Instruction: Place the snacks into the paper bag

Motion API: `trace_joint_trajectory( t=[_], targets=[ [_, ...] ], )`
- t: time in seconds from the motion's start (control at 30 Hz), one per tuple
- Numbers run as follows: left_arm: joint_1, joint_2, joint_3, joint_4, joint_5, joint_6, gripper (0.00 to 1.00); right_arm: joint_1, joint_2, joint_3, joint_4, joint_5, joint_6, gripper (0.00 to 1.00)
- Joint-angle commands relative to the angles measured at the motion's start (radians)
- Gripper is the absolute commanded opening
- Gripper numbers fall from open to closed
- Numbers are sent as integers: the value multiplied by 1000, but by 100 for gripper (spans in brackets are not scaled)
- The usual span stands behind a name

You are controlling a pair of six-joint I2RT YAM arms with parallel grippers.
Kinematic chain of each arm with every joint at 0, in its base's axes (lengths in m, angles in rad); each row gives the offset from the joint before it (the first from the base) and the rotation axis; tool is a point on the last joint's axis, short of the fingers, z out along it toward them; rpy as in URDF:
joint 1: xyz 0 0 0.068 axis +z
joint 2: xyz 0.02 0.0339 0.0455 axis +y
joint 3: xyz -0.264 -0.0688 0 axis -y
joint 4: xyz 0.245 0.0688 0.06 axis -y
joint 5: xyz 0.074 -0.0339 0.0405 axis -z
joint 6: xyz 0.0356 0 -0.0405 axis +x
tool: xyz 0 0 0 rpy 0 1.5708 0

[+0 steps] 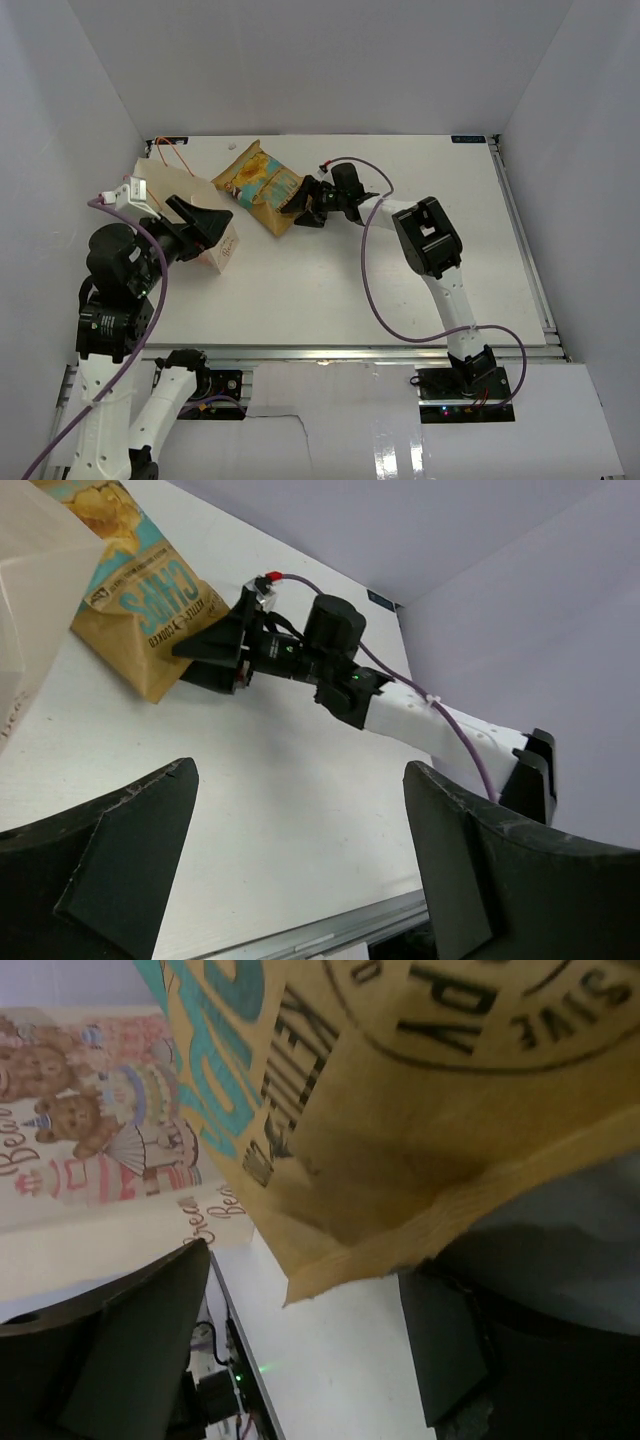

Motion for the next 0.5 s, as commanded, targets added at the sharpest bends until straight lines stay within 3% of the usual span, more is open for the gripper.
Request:
trace_joint_trajectory(
  t=[0.0,0.07,0.1,0.17,0.27,0.3,0.47],
  targets=[
    [2,-16,-43,57,51,-92,94,7,55,66,116,81,169,77],
    [2,-22,-42,53,51,-103,94,14,78,64,152,99,216,69],
    [2,-19,-40,51,51,-105,95,16,84,63,152,119,223,59],
    [2,-4,-28,46,52,-105,95,23,89,40,155,133,246,49],
    [2,25,-16,48,72,-106,95,20,81,-26,190,139,263,25],
    [2,31,-14,49,86,-112,96,14,72,-45,205,136,269,8],
    [2,59,-25,68,120,-115,96,-41,17,-169,372,86,274,8]
  ],
)
